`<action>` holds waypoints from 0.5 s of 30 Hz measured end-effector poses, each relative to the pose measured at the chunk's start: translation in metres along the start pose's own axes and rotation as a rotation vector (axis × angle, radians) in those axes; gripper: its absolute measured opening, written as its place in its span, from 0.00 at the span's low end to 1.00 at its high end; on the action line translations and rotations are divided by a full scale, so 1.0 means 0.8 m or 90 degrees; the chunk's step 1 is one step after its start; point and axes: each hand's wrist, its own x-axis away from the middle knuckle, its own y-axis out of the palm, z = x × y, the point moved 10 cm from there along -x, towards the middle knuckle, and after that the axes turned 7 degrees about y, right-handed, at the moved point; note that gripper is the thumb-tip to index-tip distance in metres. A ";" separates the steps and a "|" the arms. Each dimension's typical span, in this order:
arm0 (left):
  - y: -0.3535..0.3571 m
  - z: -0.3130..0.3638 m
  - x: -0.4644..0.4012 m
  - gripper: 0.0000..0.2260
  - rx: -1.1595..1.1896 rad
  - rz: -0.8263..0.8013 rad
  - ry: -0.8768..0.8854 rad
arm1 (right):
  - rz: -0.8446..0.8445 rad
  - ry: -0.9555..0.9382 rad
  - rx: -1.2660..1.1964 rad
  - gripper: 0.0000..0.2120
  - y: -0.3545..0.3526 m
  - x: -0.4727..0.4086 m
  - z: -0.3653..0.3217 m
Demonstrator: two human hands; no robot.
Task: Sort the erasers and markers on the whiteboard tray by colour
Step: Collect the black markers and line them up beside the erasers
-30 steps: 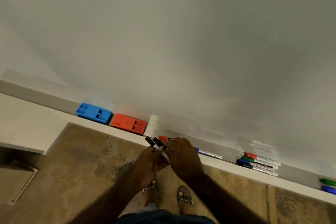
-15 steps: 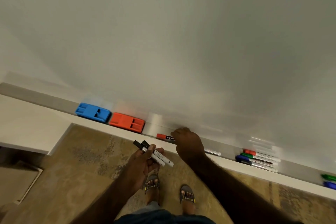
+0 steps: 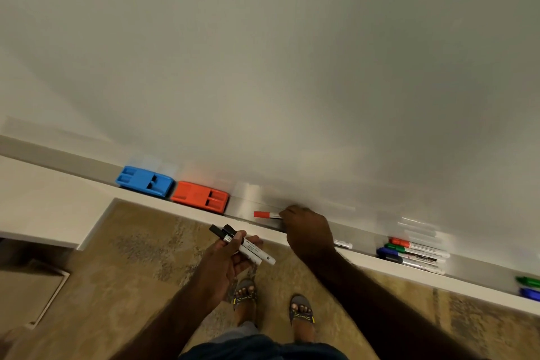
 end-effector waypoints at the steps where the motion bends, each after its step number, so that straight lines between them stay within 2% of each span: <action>1: 0.001 0.000 -0.001 0.21 0.000 0.003 -0.001 | 0.018 0.024 -0.015 0.10 -0.008 0.006 0.014; 7: 0.020 0.000 -0.009 0.18 0.002 0.001 -0.013 | 0.014 0.154 0.019 0.12 -0.021 0.047 0.110; 15: 0.050 -0.002 -0.014 0.15 0.004 -0.004 -0.023 | -0.002 0.209 0.055 0.07 0.004 0.069 0.164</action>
